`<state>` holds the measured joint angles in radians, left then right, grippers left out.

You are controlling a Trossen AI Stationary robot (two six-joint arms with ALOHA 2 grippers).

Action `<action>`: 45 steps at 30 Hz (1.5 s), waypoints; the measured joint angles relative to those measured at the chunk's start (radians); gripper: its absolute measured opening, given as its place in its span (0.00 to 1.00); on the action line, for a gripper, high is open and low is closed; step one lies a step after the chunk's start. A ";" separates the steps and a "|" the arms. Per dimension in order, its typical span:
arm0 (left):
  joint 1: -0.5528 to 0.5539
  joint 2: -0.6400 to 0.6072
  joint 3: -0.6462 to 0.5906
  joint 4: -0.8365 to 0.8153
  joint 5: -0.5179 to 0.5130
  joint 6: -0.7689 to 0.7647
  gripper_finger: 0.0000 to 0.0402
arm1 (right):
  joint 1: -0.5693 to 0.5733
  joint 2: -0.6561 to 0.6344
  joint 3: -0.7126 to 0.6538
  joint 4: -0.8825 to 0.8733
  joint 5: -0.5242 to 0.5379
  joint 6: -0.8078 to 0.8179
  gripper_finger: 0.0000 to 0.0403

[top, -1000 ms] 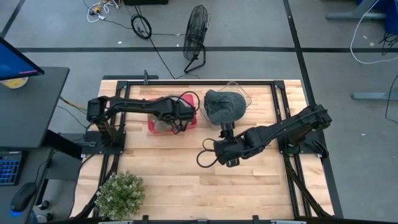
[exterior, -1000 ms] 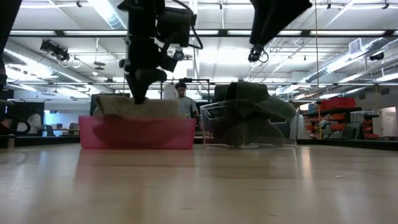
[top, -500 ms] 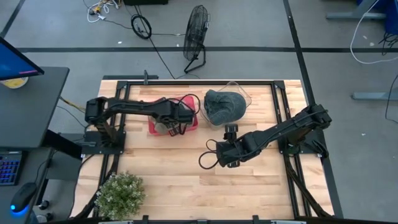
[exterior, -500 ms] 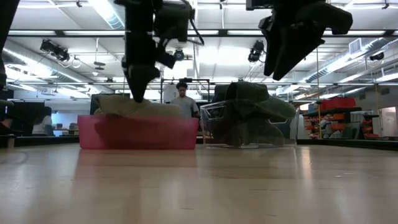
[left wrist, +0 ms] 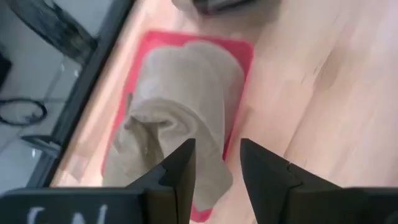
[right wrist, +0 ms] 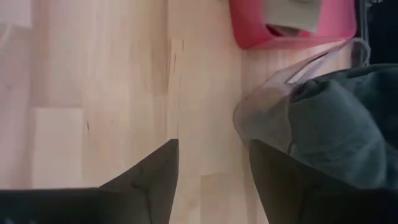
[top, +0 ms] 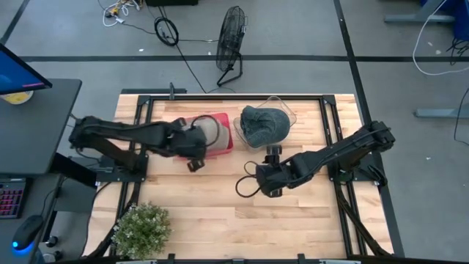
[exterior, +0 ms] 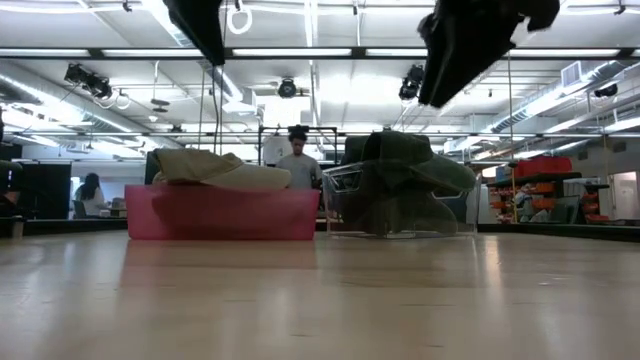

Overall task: Pick & Place hat
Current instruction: Return to Home Position

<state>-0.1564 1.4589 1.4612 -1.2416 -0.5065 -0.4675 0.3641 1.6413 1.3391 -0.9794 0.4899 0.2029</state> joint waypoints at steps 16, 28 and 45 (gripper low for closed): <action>-0.194 -0.346 -0.242 0.076 -0.267 -0.096 0.30 | -0.001 -0.517 -0.319 0.206 0.018 -0.043 0.24; -0.262 -0.673 -0.901 0.786 -0.208 0.060 0.30 | -0.027 -0.852 -0.669 0.473 0.070 -0.049 0.23; -0.232 -0.971 -1.346 1.517 -0.183 0.454 0.30 | -0.081 -1.238 -1.098 1.068 -0.012 -0.158 0.23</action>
<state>-0.3889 0.4882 0.1156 0.2753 -0.6891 -0.0140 0.2835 0.4038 0.2407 0.0887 0.4777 0.0444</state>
